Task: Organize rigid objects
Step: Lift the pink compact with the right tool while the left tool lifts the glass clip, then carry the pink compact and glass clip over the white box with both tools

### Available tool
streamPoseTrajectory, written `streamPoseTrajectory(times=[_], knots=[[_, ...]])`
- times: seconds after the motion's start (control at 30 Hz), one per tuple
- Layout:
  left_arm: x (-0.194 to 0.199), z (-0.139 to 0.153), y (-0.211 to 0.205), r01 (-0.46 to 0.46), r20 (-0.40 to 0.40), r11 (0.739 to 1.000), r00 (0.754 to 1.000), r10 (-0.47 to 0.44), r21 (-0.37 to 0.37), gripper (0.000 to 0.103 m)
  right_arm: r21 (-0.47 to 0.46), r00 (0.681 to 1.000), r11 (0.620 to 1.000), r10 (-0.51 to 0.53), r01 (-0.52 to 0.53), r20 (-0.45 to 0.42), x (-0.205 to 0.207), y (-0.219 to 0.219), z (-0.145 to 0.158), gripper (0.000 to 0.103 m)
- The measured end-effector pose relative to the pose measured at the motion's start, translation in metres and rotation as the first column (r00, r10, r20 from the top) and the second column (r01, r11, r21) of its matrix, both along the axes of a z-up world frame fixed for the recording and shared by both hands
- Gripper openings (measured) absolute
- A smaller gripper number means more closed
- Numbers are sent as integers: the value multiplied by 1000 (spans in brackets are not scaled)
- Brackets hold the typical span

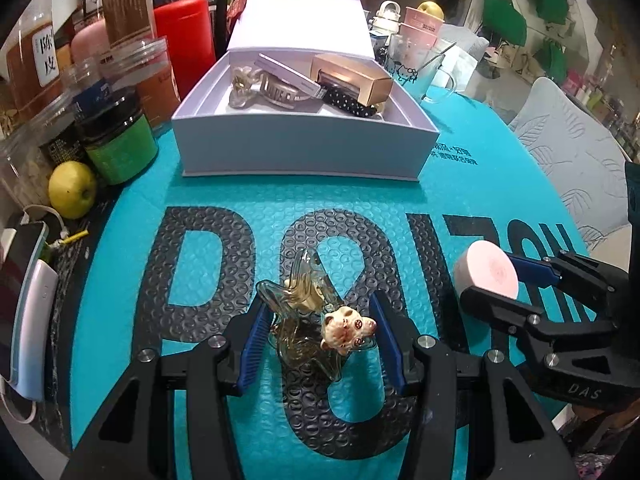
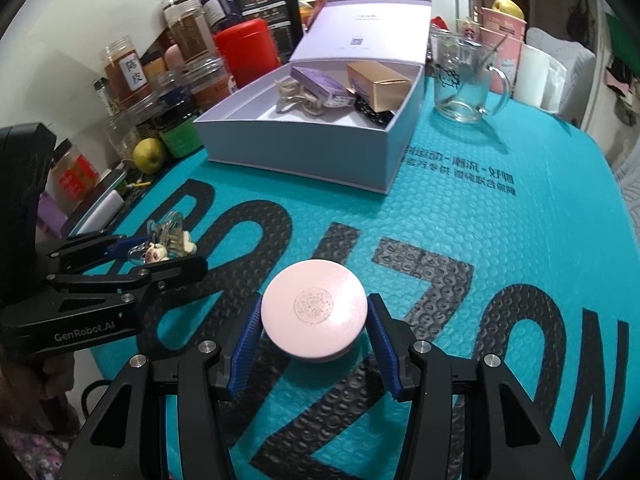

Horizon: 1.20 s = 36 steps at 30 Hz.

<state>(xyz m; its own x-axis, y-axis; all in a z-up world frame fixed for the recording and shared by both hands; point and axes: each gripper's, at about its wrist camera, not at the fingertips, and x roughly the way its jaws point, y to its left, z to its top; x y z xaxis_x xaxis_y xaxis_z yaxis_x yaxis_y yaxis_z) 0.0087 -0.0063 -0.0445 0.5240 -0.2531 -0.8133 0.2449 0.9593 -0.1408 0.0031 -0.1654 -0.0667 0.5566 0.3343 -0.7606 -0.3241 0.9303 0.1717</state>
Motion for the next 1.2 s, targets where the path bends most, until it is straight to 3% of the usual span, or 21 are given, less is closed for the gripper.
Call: streamPoseTrajectory(times=[0.67, 1.2], knots=[[3, 50, -1, 13, 113, 1000, 994, -11, -15, 49, -3, 985, 991, 137, -137, 105, -3, 14, 52, 51], [26, 97, -11, 24, 232, 999, 973, -19, -21, 49, 2, 965, 986, 165, -169, 205, 21, 10, 96, 51]])
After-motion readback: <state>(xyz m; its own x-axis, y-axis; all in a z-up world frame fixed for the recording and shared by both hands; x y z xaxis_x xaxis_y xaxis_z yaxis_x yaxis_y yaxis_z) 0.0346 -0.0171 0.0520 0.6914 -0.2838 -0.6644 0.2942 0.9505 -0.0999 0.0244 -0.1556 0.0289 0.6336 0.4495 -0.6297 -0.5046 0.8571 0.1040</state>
